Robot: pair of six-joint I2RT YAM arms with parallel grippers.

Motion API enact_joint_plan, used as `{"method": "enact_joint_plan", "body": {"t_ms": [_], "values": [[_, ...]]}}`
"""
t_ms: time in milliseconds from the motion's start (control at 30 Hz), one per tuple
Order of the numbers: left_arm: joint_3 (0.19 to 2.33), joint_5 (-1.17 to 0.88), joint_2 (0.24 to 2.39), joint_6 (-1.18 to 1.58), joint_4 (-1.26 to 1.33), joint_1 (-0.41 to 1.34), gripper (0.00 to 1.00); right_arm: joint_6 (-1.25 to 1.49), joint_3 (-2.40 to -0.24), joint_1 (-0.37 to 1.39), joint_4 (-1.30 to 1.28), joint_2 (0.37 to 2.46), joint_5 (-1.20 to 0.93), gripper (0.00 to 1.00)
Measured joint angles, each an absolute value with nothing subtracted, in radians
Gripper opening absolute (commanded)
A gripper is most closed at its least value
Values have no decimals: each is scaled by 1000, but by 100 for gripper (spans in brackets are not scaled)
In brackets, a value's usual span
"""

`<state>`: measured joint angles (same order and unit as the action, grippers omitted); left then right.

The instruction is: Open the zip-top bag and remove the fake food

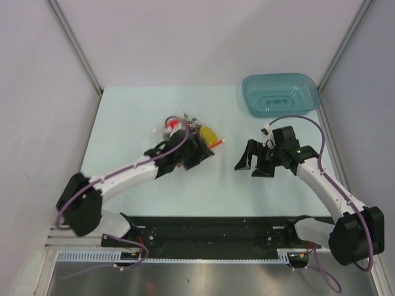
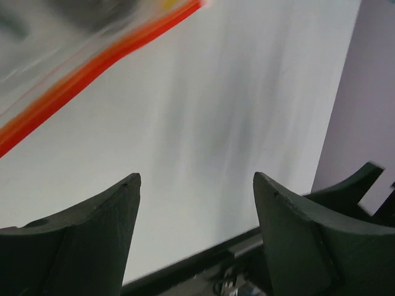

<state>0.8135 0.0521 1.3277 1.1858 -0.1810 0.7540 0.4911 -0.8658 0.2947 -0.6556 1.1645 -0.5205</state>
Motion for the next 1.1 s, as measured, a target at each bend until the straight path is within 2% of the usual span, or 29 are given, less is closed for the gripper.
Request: {"method": "enact_joint_plan", "body": {"t_ms": [67,100,267,367,433,467,500,633,833,1100], "values": [[1011,82,1460,1084,-241,771,58,491,-862,295,-661,1156,-521,100],[1134,101,1535,1008,-262,785,56,491,-860,294,-662,1155,-520,100],[1410,168,1694,642,-355,831,64,472,-859,262,-684,1140,-524,100],[1453,202,1748,452,-418,840,62,446,-859,193,-698,1119,-542,100],[1453,220,1781,338,-456,840,55,427,-859,139,-707,1113,-554,100],[1453,228,1798,296,-469,840,48,418,-859,112,-712,1112,-562,100],[1453,233,1816,251,-478,839,46,410,-859,89,-718,1112,-567,100],[1468,239,1888,125,-495,840,47,390,-859,59,-744,1113,-590,100],[1608,299,2044,14,-517,852,45,388,-845,59,-764,1103,-617,100],[1732,517,2208,-25,-580,918,51,384,-846,59,-808,1097,-598,100]]}}
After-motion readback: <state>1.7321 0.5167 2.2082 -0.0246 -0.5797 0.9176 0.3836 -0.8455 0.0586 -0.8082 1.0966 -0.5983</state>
